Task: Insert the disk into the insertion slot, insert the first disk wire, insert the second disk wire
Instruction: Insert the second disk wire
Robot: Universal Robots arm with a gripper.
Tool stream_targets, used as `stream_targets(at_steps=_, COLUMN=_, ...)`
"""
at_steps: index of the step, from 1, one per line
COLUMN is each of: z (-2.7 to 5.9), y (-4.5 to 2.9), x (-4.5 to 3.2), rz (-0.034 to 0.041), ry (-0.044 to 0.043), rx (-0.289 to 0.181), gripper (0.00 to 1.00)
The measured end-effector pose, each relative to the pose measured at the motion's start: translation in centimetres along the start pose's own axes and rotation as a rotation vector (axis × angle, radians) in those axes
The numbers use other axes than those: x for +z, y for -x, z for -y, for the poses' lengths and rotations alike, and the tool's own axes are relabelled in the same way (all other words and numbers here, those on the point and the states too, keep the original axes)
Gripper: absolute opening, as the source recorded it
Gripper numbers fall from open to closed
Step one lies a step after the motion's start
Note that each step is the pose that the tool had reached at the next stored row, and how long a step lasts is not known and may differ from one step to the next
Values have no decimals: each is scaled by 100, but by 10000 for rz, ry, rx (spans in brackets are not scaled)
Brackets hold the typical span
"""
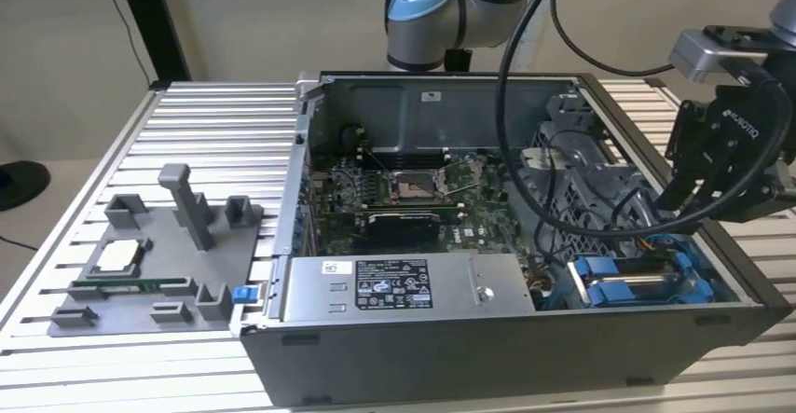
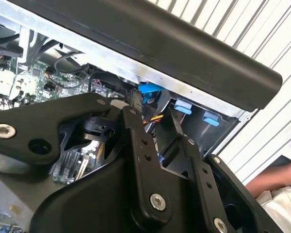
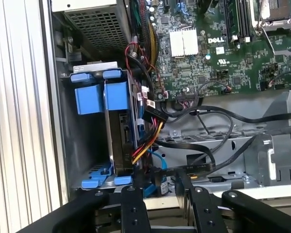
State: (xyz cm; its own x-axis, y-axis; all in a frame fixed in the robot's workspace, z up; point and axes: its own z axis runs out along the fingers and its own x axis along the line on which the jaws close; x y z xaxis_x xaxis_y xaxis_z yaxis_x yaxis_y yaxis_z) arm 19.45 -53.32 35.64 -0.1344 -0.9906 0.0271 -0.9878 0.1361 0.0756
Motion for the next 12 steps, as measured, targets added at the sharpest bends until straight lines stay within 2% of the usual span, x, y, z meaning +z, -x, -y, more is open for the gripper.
stream_targets(at_steps=6, z=2, y=-3, x=7, rz=-126, ry=47, rx=-25, gripper=100)
stream_targets(at_steps=9, z=2, y=-3, x=8, rz=-131, ry=46, rx=-25, gripper=100)
stream_targets(at_steps=10, z=3, y=-3, x=9, rz=-129, ry=46, rx=-26, gripper=0)
stream_targets(at_steps=12, z=3, y=-3, x=10, rz=-128, ry=47, rx=-26, gripper=0)
